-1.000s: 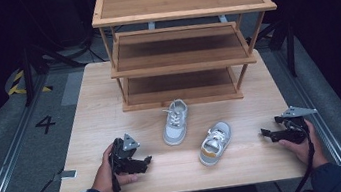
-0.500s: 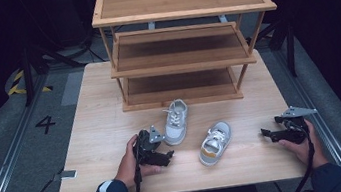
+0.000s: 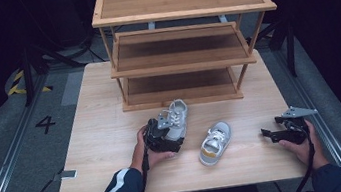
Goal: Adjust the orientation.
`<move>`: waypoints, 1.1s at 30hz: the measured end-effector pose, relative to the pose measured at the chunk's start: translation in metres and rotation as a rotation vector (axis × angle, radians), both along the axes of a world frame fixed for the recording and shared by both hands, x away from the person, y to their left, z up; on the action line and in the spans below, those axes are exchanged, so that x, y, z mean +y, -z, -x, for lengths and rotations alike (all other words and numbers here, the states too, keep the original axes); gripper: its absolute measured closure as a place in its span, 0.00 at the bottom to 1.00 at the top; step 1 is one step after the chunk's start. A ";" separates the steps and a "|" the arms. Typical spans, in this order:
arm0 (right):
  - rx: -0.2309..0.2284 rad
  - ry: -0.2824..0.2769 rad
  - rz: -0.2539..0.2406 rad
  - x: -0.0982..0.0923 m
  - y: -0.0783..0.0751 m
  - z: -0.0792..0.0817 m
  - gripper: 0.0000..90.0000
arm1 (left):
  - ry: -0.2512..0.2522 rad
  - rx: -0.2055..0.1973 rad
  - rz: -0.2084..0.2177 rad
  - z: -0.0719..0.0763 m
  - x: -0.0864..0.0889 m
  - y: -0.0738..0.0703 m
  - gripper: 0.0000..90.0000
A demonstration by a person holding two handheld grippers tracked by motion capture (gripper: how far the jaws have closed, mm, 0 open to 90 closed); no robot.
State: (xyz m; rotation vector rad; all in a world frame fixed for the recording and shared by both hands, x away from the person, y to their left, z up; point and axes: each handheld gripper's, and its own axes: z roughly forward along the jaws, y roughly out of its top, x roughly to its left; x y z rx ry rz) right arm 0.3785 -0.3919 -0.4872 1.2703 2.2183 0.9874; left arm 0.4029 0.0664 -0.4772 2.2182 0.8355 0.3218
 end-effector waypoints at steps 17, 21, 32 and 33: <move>-0.002 -0.002 0.000 0.000 0.000 0.000 0.20 | -0.050 -0.037 -0.096 -0.013 0.037 -0.007 0.19; -0.002 -0.002 0.000 0.000 0.000 0.000 0.21 | -0.087 -0.045 -0.100 -0.018 0.052 -0.007 0.22; -0.002 -0.003 0.001 0.000 0.000 0.000 0.21 | -0.191 -0.011 -0.057 -0.040 0.083 -0.005 0.27; -0.002 -0.002 -0.001 0.000 0.000 0.000 0.21 | -0.196 -0.005 -0.052 -0.043 0.086 -0.005 0.27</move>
